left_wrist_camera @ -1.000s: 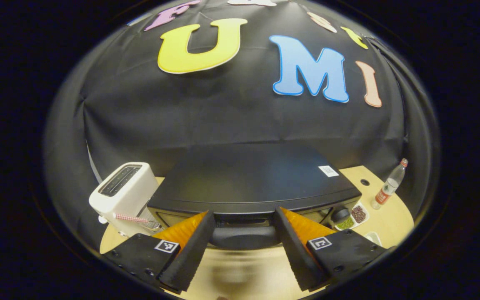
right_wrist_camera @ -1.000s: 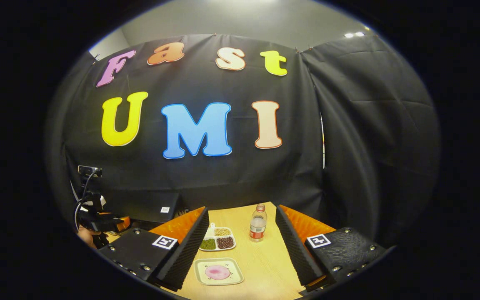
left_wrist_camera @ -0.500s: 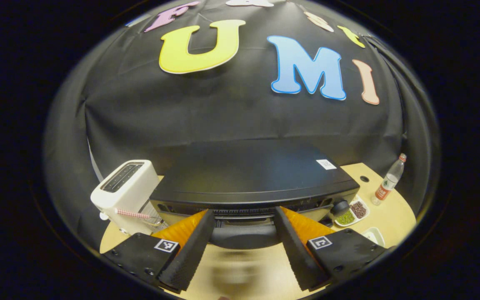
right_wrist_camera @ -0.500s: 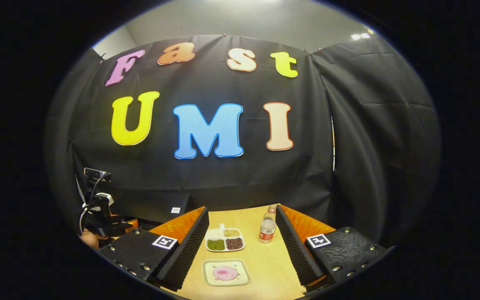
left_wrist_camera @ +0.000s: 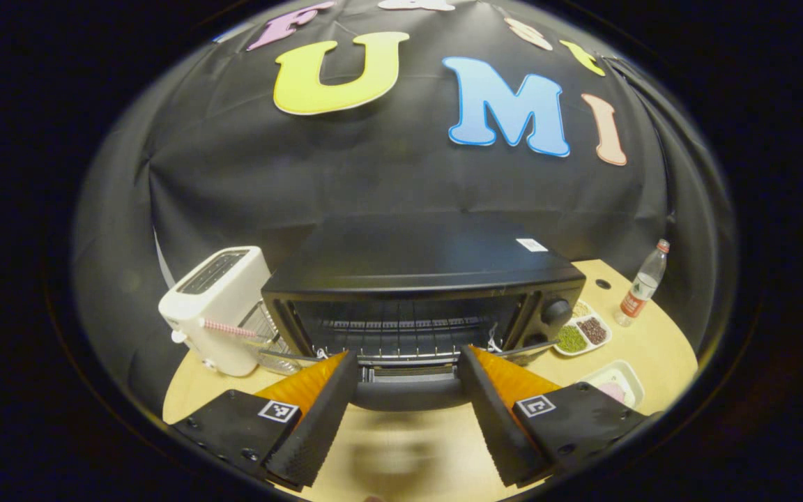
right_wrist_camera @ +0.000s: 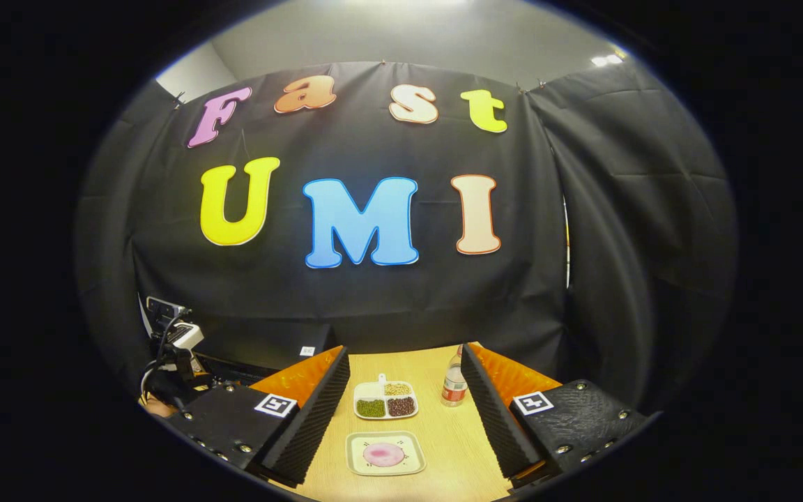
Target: Open the electric oven with the left hand, put the food in, and close the electric oven.
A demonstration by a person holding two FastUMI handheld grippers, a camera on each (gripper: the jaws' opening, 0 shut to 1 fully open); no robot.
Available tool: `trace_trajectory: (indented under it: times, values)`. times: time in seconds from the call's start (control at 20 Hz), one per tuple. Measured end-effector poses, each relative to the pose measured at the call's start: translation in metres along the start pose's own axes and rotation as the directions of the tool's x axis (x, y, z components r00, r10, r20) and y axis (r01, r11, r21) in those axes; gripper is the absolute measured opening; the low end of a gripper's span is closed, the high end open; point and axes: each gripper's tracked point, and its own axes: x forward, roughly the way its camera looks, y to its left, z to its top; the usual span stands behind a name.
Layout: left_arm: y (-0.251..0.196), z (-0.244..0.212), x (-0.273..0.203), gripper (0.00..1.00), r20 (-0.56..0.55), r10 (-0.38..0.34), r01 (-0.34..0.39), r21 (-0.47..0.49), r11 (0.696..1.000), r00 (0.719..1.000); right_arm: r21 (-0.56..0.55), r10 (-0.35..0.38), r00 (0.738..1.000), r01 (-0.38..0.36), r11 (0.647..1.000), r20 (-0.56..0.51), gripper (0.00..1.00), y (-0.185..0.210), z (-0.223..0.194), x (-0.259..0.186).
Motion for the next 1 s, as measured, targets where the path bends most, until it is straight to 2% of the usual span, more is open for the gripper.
trace_trajectory:
  times: [0.15,0.4,0.7,0.75,0.8,0.9,0.95,1.0]
  values:
    - [-0.001,-0.020,-0.009,1.00,-0.026,-0.011,0.010,-0.008,1.000,1.000,-0.004,0.019,1.000,-0.019,1.000,-0.015,0.97,0.002,-0.003,-0.005]
    - [-0.004,-0.049,-0.019,0.97,-0.041,-0.012,0.013,0.036,0.999,0.999,-0.015,0.028,0.999,-0.028,0.999,-0.019,0.97,0.002,-0.003,-0.010]
    - [-0.004,-0.077,-0.022,0.97,-0.075,-0.017,0.019,0.029,0.999,0.997,-0.021,0.043,0.998,-0.044,0.999,-0.047,0.97,0.006,-0.013,-0.013]
    - [-0.004,-0.085,-0.022,1.00,-0.092,-0.019,0.022,0.028,0.999,0.996,-0.019,0.045,0.998,-0.046,0.999,-0.051,0.97,0.008,-0.014,-0.013]
    - [-0.005,-0.094,-0.021,0.98,-0.109,-0.024,0.026,0.021,0.999,0.994,-0.017,0.046,0.997,-0.047,0.999,-0.054,0.97,0.009,-0.016,-0.013]
    - [-0.002,-0.108,-0.020,1.00,-0.145,-0.026,0.025,-0.007,1.000,0.989,-0.018,0.051,0.997,-0.052,0.998,-0.066,0.97,0.011,-0.020,-0.013]
    - [0.002,-0.108,-0.020,0.97,-0.143,-0.016,0.014,-0.014,1.000,0.990,-0.015,0.057,0.996,-0.058,0.998,-0.076,0.97,0.012,-0.022,-0.013]
    - [0.004,-0.101,-0.024,1.00,-0.121,-0.012,0.009,-0.024,1.000,0.993,-0.009,0.060,0.995,-0.060,0.998,-0.085,0.97,0.012,-0.025,-0.013]
